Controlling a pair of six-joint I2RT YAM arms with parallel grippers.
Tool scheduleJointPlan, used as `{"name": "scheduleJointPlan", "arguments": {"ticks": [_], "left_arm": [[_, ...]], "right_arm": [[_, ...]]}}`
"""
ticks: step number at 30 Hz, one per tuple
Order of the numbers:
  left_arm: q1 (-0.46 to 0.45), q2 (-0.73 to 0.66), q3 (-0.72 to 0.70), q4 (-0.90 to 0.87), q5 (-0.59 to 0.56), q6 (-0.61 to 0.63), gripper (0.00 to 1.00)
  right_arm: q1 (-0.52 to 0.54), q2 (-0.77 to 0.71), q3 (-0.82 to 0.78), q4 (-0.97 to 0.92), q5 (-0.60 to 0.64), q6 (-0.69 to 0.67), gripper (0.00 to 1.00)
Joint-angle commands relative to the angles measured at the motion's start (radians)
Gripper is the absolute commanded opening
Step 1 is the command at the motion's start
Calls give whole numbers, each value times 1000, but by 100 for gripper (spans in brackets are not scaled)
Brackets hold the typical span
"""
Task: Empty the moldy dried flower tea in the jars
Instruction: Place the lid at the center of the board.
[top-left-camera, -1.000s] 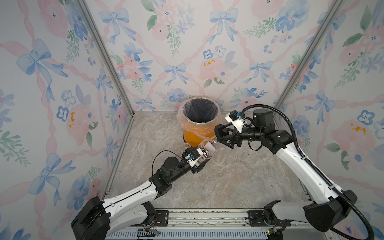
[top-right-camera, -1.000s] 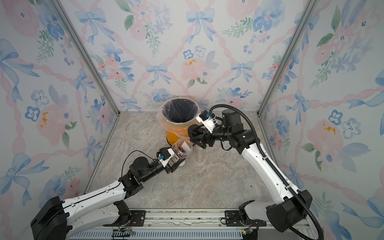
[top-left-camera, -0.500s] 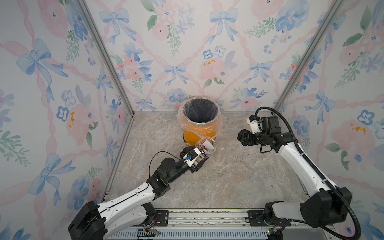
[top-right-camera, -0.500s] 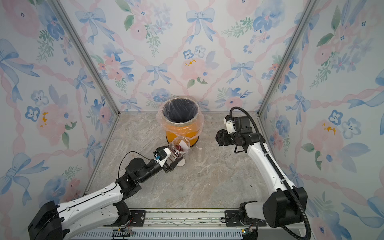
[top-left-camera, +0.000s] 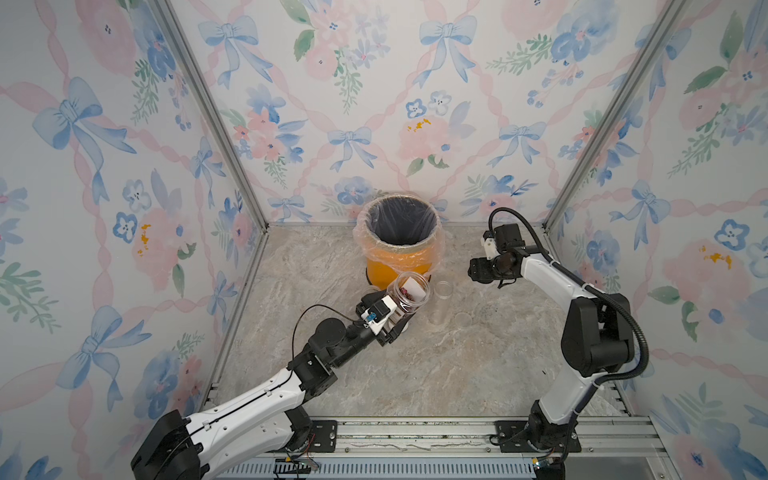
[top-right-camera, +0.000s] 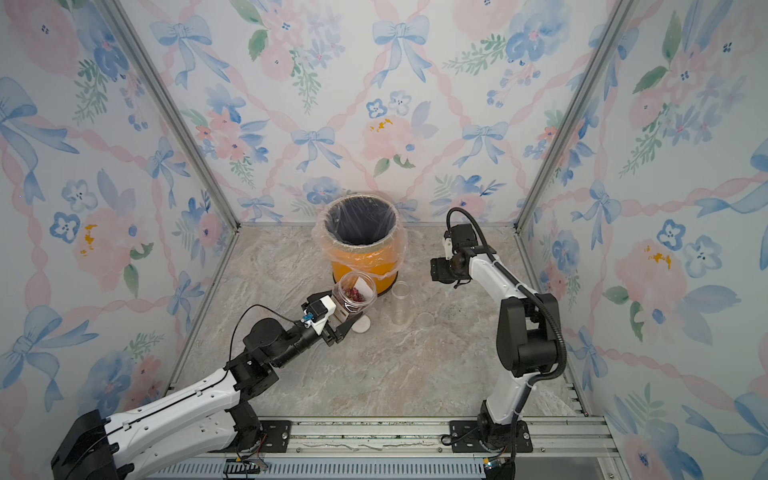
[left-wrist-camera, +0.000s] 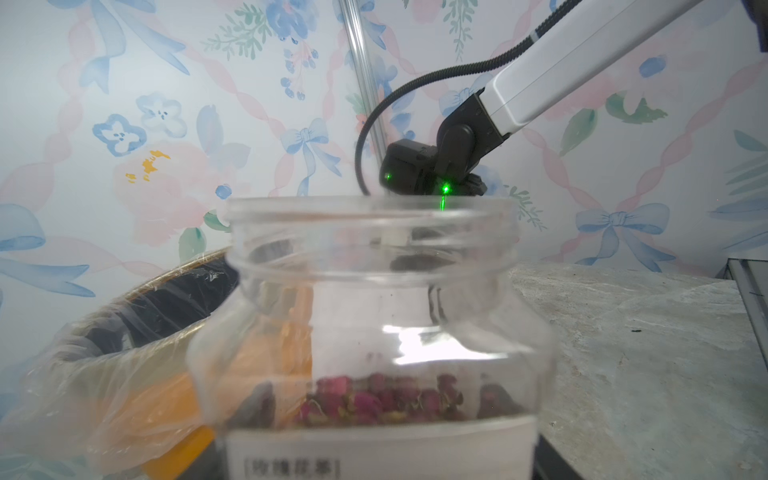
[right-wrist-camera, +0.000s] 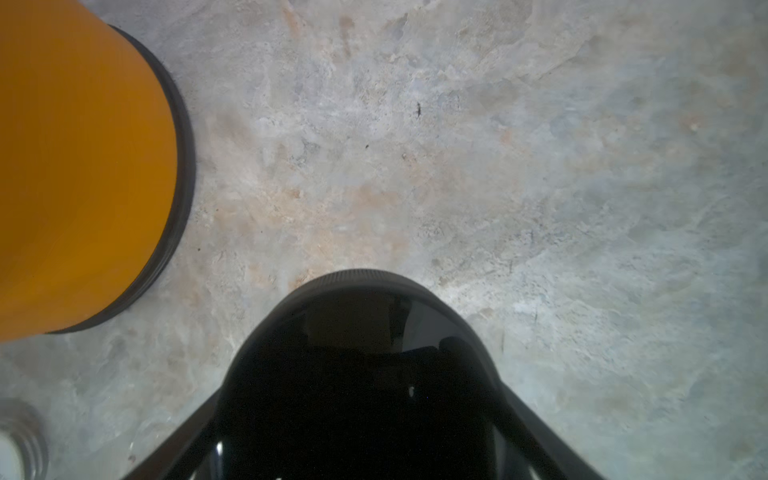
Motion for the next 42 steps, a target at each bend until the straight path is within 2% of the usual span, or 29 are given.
{"name": "scheduleJointPlan", "arguments": {"ticks": [1,10,22,31,40,42], "left_arm": [[-4,-23,-11,14,-15,-9,42],[-4,-15,-4,14,-13,-11,42],[-5,-14,1,15,-11,-12,42],[-5,-22,-5,14,-12,-15,43],[-5,-21,-5,14,-13,-17,43],[-5,-19,-4,15,-14,-17,43]], "right_arm": [[-6,80,69,13,15,47,73],[11,232,182,-35,52,75,74],[38,401,413,-284,74,100,80],[53,420,402,-287,75,130,84],[54,395,356,-260,38,142,100],[54,374,342,-250,27,141,97]]}}
